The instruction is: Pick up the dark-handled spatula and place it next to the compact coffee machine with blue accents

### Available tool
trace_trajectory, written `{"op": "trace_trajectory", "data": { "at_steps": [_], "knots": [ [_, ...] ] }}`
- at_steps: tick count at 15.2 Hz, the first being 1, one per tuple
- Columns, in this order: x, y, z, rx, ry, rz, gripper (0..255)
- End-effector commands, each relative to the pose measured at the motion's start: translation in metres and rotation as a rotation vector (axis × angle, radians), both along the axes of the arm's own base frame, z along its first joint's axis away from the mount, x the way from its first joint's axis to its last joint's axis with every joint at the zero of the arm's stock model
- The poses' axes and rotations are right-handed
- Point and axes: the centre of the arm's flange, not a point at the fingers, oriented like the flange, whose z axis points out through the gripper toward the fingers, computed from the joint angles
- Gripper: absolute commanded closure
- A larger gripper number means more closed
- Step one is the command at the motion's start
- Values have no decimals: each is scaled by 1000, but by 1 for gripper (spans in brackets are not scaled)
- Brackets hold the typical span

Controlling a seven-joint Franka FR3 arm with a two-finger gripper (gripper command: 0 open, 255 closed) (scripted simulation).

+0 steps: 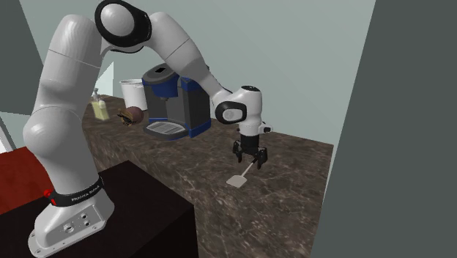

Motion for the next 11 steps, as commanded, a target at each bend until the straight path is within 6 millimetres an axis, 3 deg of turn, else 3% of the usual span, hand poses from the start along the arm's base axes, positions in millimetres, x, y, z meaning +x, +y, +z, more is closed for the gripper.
{"op": "trace_trajectory", "data": {
  "at_steps": [1, 2, 11],
  "knots": [
    [0, 0, 0, 0, 0, 0, 0],
    [0, 0, 0, 0, 0, 0, 255],
    [0, 0, 0, 0, 0, 0, 255]
  ]
}}
